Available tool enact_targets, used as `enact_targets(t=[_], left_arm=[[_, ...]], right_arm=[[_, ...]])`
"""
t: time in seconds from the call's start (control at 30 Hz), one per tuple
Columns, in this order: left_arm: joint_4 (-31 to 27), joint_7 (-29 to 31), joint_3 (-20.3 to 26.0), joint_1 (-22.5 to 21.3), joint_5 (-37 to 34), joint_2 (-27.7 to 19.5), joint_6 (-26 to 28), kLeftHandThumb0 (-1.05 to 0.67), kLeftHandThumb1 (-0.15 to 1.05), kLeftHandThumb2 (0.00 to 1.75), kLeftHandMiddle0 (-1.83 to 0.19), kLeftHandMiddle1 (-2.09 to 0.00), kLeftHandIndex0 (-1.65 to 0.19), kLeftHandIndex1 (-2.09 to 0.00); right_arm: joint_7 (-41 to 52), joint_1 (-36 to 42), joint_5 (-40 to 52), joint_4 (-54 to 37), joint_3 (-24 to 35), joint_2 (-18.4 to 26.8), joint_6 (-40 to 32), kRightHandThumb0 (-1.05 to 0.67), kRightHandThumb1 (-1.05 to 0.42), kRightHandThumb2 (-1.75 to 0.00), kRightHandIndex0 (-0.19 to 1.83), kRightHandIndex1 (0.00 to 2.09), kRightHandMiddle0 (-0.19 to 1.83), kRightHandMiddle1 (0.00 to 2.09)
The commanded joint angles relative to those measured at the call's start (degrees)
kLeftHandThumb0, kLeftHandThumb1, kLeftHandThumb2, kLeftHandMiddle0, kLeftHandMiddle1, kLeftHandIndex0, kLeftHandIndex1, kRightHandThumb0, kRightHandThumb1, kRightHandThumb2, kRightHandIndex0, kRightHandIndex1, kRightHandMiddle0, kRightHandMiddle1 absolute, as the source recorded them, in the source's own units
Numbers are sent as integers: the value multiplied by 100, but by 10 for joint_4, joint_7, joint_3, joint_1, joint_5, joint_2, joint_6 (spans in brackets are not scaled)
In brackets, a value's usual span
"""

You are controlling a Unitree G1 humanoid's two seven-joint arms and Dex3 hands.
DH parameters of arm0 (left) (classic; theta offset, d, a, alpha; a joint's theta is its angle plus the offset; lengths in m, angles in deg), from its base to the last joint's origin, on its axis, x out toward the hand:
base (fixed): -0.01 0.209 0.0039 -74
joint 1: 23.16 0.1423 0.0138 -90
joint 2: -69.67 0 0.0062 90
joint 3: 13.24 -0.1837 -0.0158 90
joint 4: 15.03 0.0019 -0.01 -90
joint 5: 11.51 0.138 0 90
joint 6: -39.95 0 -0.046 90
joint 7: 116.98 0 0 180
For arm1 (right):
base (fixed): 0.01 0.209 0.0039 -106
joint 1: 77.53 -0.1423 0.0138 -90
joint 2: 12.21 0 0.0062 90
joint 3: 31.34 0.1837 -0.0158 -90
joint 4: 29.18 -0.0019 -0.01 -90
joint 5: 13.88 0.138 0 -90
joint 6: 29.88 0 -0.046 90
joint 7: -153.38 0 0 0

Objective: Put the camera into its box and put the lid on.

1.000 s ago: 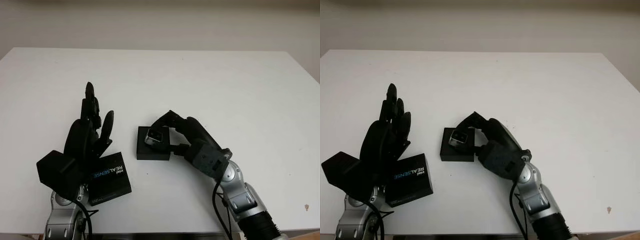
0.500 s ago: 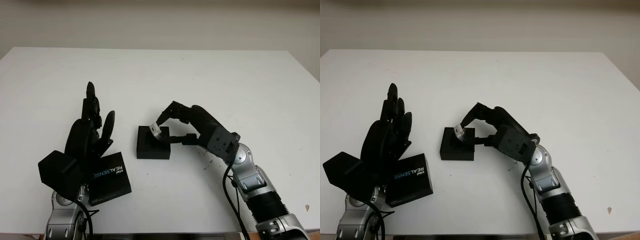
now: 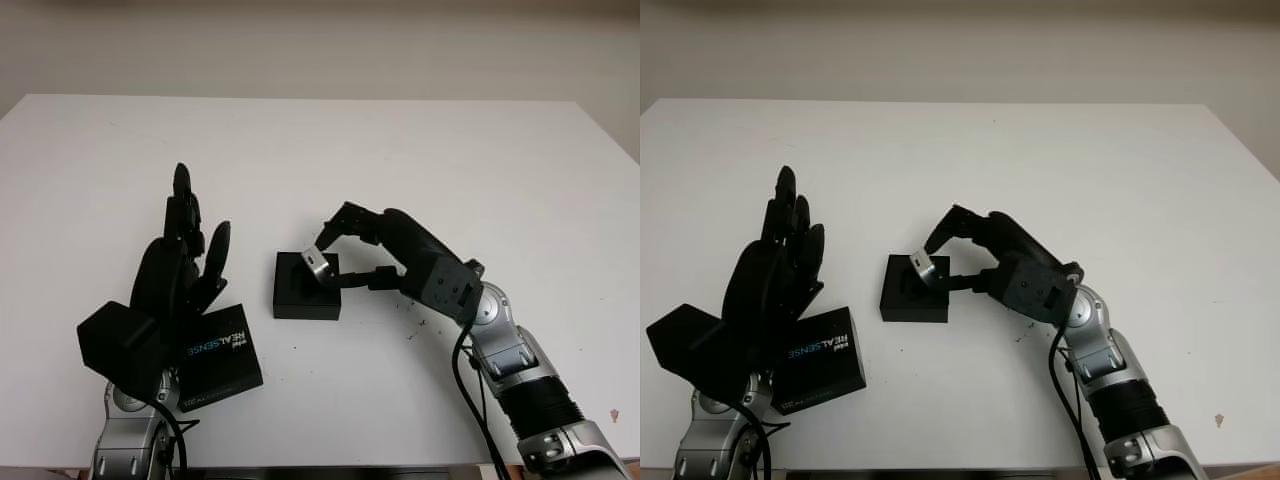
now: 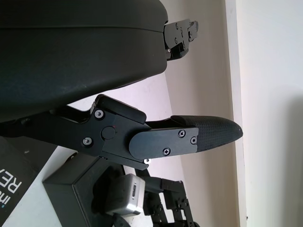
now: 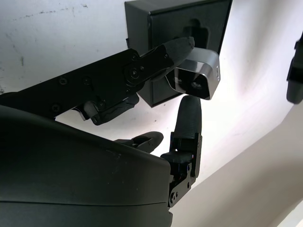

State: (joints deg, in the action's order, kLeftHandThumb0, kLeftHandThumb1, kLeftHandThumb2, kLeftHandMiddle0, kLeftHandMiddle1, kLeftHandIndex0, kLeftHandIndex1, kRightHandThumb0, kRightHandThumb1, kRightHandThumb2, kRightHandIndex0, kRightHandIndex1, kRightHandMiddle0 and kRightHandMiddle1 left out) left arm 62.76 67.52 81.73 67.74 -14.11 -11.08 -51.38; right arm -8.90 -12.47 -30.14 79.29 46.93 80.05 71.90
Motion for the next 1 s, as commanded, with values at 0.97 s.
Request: enact_targets(t=[0.97], left_arm=[[-6,-10,-13,7,2,17,-6,-75,105,49,19,0,19,0]], right_arm=[[-85,55,-95,-118,-20,-1,-39,-36,-94,-5,45,14,36,156]])
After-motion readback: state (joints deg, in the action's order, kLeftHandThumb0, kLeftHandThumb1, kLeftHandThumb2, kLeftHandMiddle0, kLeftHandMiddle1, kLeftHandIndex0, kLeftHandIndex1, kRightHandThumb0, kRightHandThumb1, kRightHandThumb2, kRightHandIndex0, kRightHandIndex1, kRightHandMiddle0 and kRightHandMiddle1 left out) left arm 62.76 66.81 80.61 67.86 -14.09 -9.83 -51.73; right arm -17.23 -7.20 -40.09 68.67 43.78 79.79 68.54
